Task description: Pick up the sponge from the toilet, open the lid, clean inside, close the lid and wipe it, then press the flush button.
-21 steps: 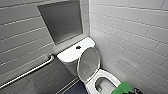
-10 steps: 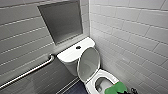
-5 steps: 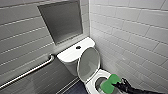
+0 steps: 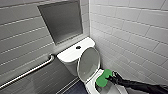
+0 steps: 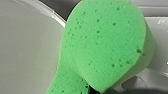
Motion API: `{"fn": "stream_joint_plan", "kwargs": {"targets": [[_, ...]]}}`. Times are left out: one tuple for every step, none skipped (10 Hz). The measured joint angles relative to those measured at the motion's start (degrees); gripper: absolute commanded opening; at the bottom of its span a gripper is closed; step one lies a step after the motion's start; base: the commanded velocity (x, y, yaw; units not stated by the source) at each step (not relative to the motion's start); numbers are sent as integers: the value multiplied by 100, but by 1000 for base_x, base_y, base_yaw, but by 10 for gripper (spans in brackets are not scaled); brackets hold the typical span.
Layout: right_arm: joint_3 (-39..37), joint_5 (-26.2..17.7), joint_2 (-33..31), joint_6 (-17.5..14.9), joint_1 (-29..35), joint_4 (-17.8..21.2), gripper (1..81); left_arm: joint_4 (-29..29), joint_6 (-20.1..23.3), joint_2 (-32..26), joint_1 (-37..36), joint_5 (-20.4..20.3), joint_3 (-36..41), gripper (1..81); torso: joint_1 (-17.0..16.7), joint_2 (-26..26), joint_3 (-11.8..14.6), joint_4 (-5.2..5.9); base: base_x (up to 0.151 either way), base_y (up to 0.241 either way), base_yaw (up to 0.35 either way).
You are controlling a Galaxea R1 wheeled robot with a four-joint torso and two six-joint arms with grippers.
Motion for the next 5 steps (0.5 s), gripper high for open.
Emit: {"fn": "stream_joint_plan", "kwargs": {"targets": [[-265, -156, 265, 0, 4, -52, 10, 0, 0, 1, 0, -1, 0, 811, 0, 0, 0, 0, 0, 0, 0], [-575, -315, 466, -2, 37, -156, 10, 0, 0, 0, 0, 0, 0, 811, 0, 0, -2, 0, 0, 0, 0], [-885, -372, 631, -2, 105, -272, 10, 0, 0, 0, -2, 0, 0, 811, 0, 0, -2, 0, 0, 0, 0], [-1150, -377, 785, -2, 139, -346, 10, 0, 0, -2, 0, -1, 0, 811, 0, 0, -2, 0, 0, 0, 0], [-1378, -416, 918, 0, 111, -394, 10, 0, 0, 0, 0, 22, 0, 811, 0, 0, -2, 0, 0, 0, 0]]}}
